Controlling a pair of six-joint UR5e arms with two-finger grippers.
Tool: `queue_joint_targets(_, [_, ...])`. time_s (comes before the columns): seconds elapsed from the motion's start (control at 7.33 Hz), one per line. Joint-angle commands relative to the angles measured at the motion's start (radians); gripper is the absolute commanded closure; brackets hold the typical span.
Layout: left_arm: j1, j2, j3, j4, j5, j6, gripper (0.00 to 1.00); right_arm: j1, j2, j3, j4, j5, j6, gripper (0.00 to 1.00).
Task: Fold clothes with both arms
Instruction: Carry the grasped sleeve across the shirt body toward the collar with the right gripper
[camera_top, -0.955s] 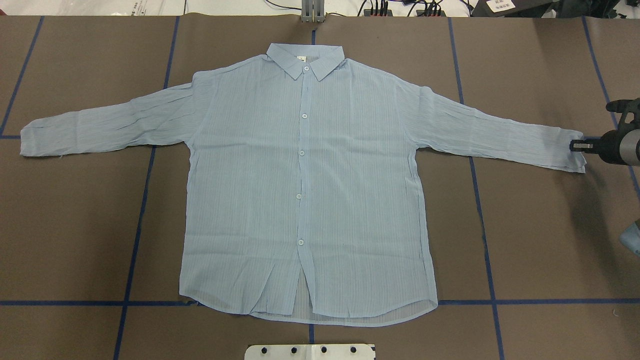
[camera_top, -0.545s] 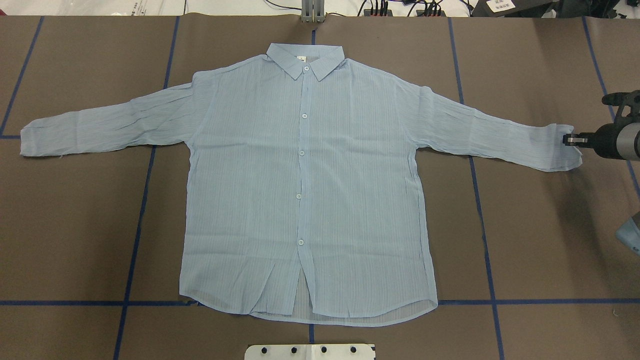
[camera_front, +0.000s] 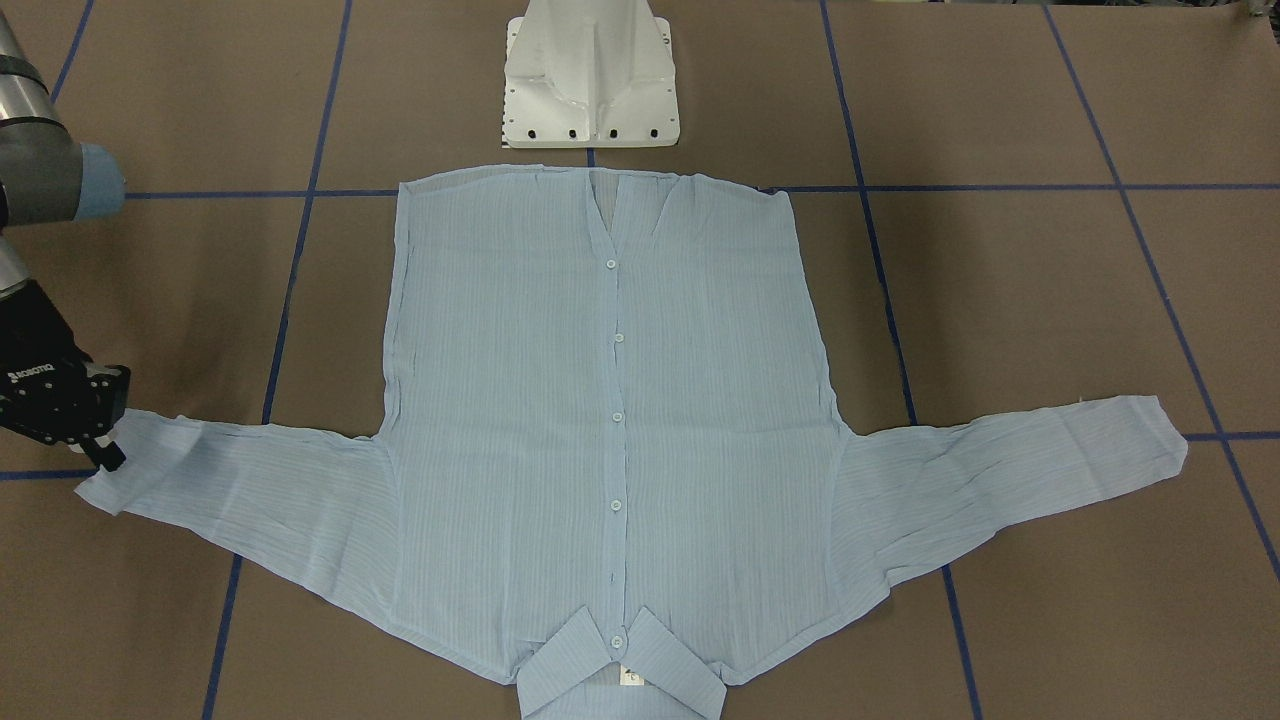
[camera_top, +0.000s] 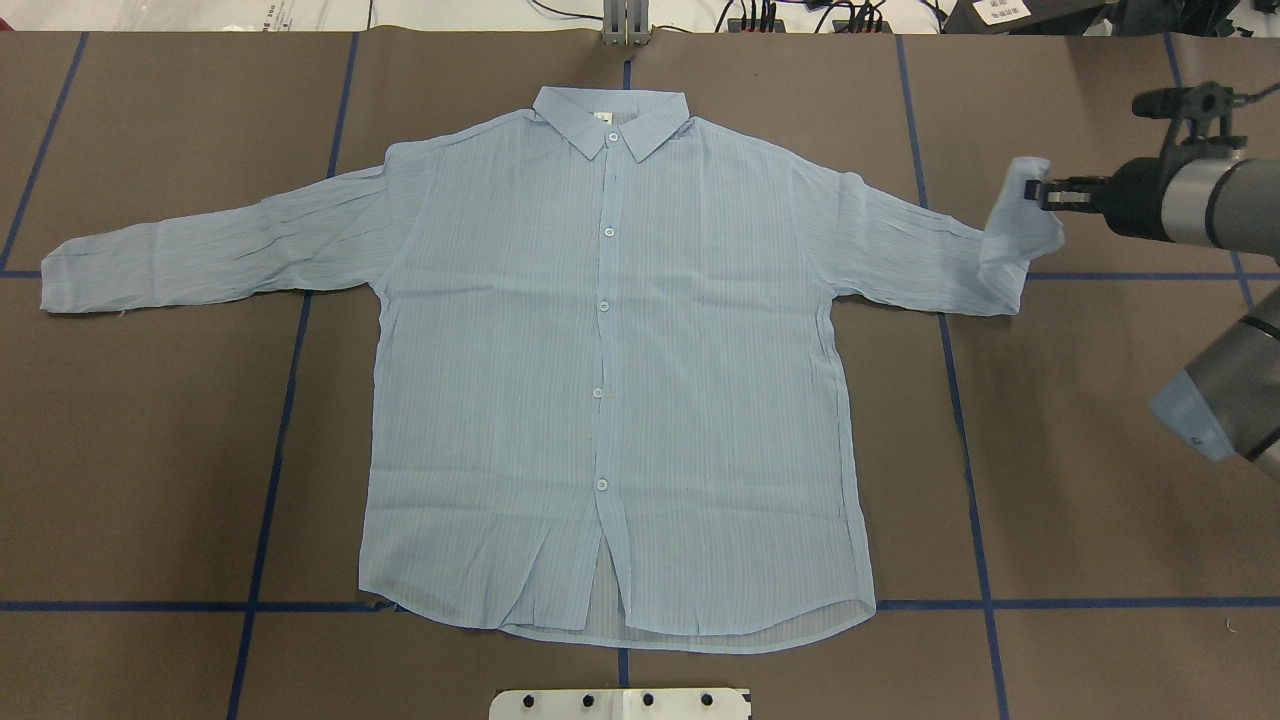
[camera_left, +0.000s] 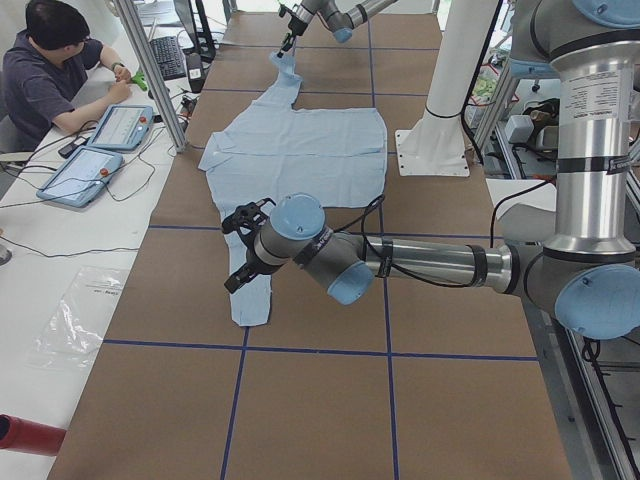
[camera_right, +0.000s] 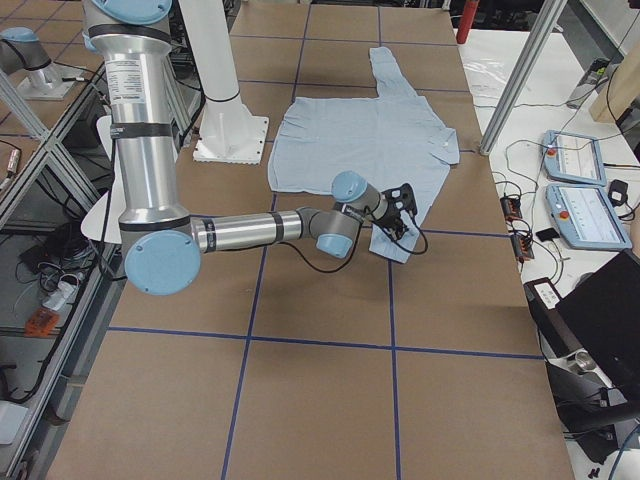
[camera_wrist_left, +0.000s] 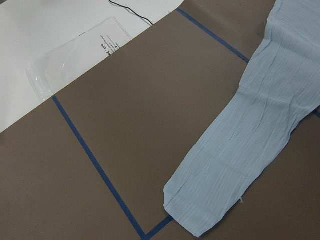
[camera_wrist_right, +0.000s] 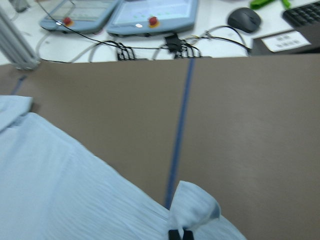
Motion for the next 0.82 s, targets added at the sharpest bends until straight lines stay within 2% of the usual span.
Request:
queue_joint_targets(0.0, [0.000,0.000,0.001,0.000,0.000,-0.001,0.00,-0.137,0.183,-0.003,-0.014,-0.122,0.137,1.00])
queue_joint_targets(0.14, [0.000,-0.001,0.002,0.000,0.000,-0.001,0.00,-0.226,0.274,-0.045,-0.014,-0.283,0.162,1.00])
queue_joint_targets(0.27, [0.000,-0.001,0.002,0.000,0.000,-0.001,0.00,-0.287,0.369,-0.116,-0.029,-0.381,0.164,1.00])
queue_joint_targets(0.68, [0.000,-0.001,-0.001,0.000,0.000,-0.002,0.00,-0.442,0.590,-0.276,-0.034,-0.557,0.181,1.00])
